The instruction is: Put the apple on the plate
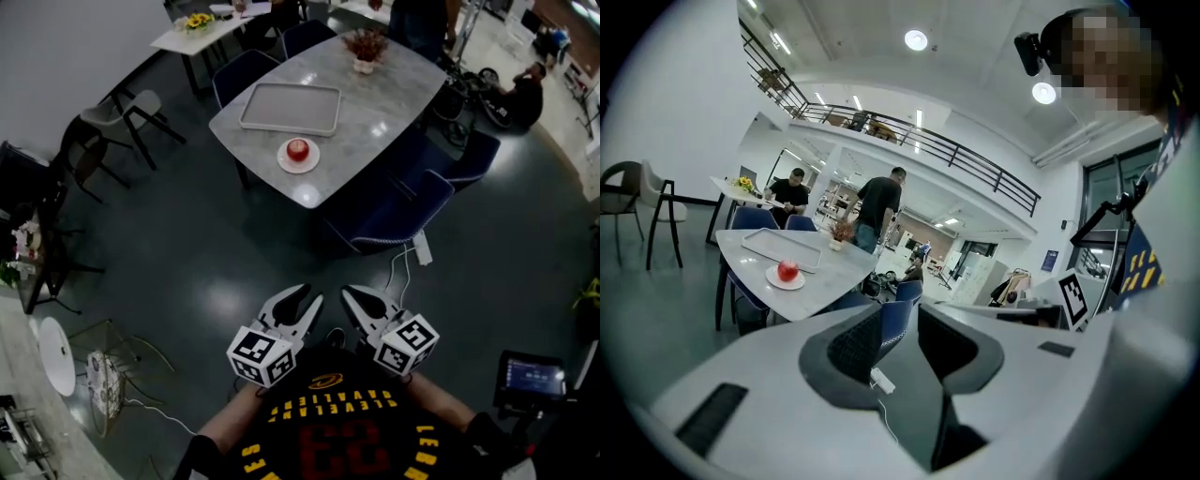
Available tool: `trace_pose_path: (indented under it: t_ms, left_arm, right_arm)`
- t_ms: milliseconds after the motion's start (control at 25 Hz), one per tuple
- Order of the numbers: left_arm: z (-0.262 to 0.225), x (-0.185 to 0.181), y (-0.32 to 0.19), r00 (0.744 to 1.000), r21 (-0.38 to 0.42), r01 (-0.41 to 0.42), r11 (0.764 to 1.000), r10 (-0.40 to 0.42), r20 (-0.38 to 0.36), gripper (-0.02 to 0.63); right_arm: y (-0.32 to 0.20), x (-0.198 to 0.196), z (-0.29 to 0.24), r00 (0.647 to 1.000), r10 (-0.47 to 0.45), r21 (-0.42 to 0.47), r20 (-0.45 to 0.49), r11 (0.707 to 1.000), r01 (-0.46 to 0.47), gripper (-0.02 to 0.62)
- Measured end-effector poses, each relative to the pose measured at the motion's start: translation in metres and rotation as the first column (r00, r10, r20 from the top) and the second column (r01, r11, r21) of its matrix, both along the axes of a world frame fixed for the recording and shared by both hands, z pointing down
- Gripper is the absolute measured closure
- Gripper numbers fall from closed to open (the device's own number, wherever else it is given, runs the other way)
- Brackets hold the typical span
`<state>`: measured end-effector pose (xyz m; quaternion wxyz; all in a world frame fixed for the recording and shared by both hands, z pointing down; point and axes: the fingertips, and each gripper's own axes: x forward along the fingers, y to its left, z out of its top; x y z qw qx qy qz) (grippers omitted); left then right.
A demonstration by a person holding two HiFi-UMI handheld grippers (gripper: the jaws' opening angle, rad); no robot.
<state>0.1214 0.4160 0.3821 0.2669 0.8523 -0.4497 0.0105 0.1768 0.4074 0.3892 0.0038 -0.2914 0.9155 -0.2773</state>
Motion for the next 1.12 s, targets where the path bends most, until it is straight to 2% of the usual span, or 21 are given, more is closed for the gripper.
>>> trace_pose_path:
  t_ms: [240,720,920,1120]
  left_arm:
    - [0.011,-0.035,-0.042,0.999,-0.016,-0.016,1.000,0.016,-0.030,0.483]
    - [0.011,-0.142,-0.132,0.991,-0.016,-0.089,0.996,0.087,-0.100,0.483]
    - [0.019,-0.168,-0.163,0.986,-0.046,-0.106,0.993,0.099,-0.131,0.483]
    - [0.025,-0.176,-0.185,0.982,-0.081,-0.116,0.990,0.102,-0.159,0.483]
  right_arm:
    - [-0.041,-0.039,0.007,1.000,0.003,-0.023,-0.024,1.000,-0.004,0.589]
    - [-0.126,-0.142,0.003,0.993,0.077,-0.016,-0.087,0.997,-0.079,0.589]
    - [-0.151,-0.162,0.007,0.987,0.119,-0.037,-0.106,0.992,-0.124,0.589]
    - [-0.171,-0.161,0.014,0.980,0.162,-0.062,-0.119,0.984,-0.170,0.589]
